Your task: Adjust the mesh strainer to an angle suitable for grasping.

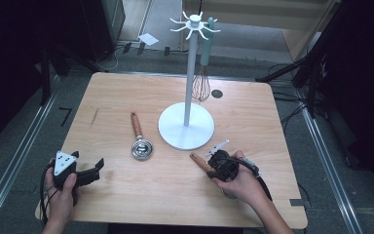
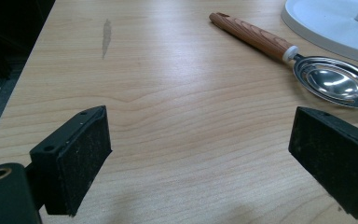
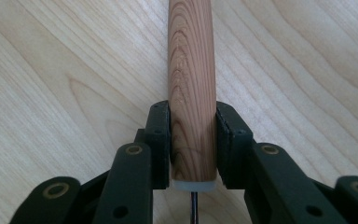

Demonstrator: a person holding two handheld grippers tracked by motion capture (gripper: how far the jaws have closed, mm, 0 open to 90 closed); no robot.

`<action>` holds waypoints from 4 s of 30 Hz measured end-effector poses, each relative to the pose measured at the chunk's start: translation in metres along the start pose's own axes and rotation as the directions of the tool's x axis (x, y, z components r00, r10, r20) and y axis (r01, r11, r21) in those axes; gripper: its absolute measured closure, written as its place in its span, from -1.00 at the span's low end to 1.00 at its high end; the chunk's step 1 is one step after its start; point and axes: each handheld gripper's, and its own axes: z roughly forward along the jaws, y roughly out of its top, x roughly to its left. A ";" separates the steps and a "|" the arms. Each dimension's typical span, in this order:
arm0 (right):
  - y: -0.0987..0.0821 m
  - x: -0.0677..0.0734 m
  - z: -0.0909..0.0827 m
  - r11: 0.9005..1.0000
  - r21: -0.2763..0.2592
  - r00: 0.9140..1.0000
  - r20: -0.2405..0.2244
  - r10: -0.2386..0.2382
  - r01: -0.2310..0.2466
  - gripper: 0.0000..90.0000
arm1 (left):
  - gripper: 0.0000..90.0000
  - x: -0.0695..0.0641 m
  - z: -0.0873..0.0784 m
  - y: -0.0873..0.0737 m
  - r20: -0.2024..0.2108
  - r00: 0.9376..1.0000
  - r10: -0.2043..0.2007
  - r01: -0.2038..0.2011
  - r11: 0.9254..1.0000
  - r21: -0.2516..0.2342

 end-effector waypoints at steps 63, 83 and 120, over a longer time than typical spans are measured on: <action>0.002 0.002 -0.082 0.732 -0.676 0.996 -0.064 0.062 -0.089 0.60 | -0.86 0.000 0.000 0.000 -0.003 1.000 -0.004 0.004 1.000 -0.005; 0.013 -0.001 -0.099 0.623 -0.775 0.994 -0.076 0.076 -0.107 0.60 | -0.86 0.000 0.000 0.000 -0.005 1.000 -0.005 0.005 1.000 -0.003; 0.047 -0.009 -0.139 0.460 -0.883 0.995 -0.072 0.065 -0.094 0.60 | -0.86 0.000 0.000 0.000 -0.003 1.000 -0.008 0.008 1.000 -0.008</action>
